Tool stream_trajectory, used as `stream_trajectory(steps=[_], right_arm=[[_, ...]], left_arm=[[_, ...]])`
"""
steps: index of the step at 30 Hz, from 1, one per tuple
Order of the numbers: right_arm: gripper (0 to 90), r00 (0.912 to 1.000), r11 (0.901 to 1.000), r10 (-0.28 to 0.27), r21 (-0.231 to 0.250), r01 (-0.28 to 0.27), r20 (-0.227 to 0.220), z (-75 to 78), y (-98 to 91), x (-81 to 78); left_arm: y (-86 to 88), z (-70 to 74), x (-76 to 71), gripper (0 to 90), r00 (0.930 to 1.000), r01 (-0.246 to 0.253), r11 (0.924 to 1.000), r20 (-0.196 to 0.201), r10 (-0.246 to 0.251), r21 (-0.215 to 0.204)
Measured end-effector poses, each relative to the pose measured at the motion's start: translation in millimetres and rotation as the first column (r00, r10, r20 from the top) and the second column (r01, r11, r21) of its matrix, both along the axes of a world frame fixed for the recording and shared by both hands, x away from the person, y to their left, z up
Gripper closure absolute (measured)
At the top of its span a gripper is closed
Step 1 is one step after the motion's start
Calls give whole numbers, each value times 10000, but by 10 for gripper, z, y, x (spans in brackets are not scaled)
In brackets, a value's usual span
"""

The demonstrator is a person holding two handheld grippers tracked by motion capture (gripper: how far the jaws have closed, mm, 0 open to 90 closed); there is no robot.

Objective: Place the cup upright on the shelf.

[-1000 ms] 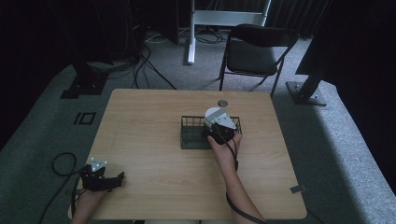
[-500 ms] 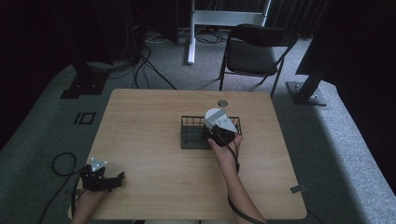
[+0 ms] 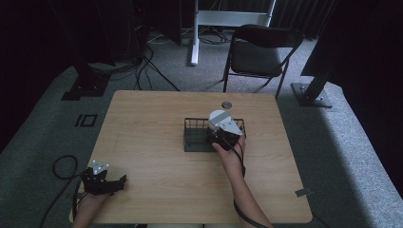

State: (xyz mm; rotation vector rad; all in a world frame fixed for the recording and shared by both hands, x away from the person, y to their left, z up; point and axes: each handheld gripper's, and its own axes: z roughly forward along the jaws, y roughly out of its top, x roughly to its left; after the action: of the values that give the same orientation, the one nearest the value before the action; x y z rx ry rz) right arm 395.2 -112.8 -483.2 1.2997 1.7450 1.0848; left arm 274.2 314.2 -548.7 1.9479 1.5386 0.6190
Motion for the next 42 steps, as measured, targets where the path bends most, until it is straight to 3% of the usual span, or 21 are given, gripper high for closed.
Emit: stream_trajectory(steps=[3, 6, 24, 36, 42], right_arm=[[122, 9998, 9991, 200, 366, -199, -32, 12, -14, -8], [122, 9993, 9984, 377, 413, -376, 1, 24, -30, -19], [122, 9957, 9945, 916, 494, -922, 130, 111, -186, -156], [122, 9901, 9883, 1393, 612, -1399, 143, 139, -262, -266], [122, 9850, 9834, 1683, 617, -1704, 372, 188, -341, -340]], left_arm=[[0, 0, 0, 1, 10000, 1, 10000, 0, -1, 1], [0, 0, 0, 1, 10000, 2, 10000, -1, -2, 1], [0, 0, 0, 1, 10000, 0, 10000, 0, 0, 1], [0, 0, 0, 1, 10000, 1, 10000, -2, -1, 3], [0, 0, 0, 1, 10000, 0, 10000, -1, 0, 2]])
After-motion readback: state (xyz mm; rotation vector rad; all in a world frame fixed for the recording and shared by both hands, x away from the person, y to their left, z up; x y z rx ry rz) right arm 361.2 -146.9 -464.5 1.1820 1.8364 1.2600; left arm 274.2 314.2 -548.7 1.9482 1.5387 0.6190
